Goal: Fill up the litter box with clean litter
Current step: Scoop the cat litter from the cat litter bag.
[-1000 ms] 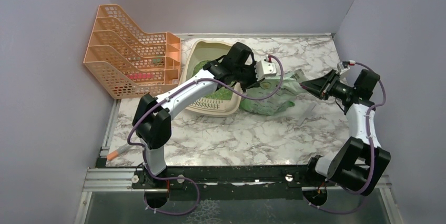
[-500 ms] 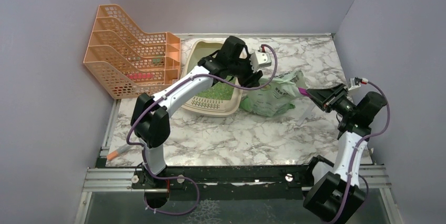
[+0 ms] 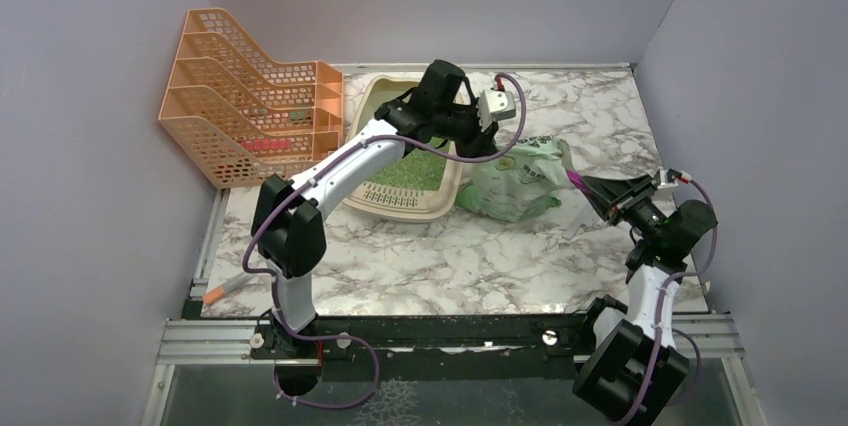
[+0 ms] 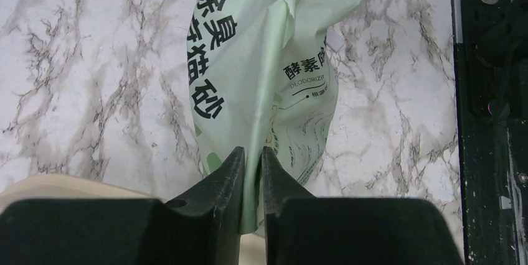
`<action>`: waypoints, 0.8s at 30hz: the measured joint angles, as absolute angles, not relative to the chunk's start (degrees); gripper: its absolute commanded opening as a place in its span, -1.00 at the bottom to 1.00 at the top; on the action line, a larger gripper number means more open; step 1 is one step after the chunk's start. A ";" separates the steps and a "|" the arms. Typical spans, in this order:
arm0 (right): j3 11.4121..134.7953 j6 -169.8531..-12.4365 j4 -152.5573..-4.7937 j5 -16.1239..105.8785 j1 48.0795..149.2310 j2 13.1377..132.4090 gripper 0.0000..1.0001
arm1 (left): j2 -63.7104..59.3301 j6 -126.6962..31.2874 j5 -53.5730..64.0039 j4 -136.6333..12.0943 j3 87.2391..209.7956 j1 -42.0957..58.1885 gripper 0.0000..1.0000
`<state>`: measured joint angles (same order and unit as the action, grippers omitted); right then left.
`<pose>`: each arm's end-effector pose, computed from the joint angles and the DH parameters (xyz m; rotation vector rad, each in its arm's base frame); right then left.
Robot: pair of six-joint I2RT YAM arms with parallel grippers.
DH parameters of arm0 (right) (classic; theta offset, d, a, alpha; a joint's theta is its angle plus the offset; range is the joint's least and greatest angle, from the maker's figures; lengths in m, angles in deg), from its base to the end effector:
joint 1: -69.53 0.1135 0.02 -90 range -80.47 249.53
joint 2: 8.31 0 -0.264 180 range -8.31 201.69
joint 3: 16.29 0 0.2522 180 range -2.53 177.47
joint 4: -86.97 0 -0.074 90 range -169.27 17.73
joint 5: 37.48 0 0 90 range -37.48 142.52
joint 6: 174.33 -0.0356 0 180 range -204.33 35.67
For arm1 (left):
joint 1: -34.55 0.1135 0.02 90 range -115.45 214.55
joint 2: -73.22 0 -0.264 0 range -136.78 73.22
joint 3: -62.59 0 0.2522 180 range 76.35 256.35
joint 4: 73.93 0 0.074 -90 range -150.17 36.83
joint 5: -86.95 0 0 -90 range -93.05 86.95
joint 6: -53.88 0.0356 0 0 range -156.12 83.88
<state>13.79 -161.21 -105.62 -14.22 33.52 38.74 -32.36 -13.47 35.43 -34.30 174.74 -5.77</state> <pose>0.1560 -0.0730 0.2264 0.7722 1.6517 1.4640 0.3111 -0.2931 0.3411 1.4353 1.5828 -0.8989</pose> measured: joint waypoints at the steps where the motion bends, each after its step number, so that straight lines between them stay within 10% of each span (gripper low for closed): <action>1: 13.68 -162.13 -106.76 -14.64 33.52 39.02 -0.98 | -32.76 -13.49 35.96 -33.99 175.22 -5.68 -0.80; 12: 19.34 -160.93 -108.31 -8.95 46.46 46.48 -0.98 | -35.51 -14.30 38.36 -29.56 178.45 -4.37 -1.00; 24: 21.79 -156.29 -100.40 -17.04 34.07 43.90 -0.98 | -34.66 -15.39 37.29 -31.09 177.84 -4.57 -1.00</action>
